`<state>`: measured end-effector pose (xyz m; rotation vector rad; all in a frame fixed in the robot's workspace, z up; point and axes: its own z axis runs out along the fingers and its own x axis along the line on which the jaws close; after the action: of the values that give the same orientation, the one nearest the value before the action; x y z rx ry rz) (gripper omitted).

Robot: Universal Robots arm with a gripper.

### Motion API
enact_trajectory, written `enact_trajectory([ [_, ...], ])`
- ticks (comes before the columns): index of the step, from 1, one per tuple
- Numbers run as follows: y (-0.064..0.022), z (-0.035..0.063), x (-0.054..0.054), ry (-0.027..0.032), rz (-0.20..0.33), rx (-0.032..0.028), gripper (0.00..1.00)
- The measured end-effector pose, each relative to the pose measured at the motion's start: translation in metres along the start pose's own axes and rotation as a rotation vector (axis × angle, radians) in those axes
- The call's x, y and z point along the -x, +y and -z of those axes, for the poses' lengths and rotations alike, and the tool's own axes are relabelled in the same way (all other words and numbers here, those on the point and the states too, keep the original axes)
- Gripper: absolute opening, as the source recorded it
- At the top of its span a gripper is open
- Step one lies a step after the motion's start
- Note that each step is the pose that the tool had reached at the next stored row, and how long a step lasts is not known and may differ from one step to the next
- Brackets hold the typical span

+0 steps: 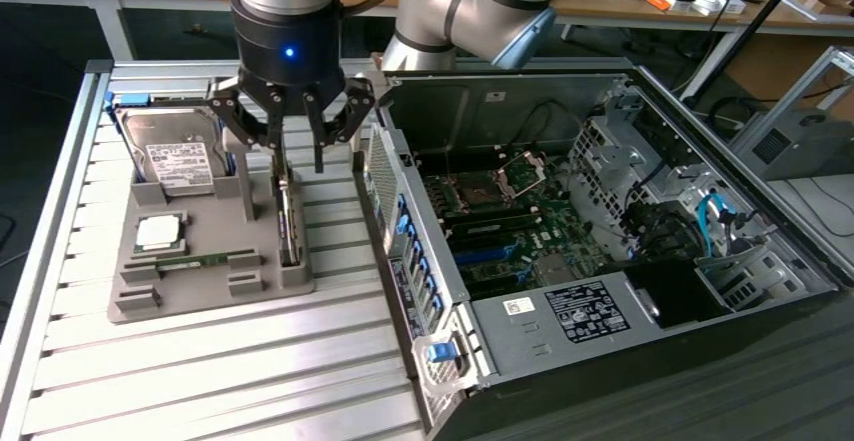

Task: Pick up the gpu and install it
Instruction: 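Pick up the gpu and move the gpu toward the slot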

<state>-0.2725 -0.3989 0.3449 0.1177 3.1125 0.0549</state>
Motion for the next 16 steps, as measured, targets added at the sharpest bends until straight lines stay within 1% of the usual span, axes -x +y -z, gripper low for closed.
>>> enact_trajectory([
  [16,-0.0001,-0.0040,-0.0001,0.0000,0.000,0.0000,0.42],
])
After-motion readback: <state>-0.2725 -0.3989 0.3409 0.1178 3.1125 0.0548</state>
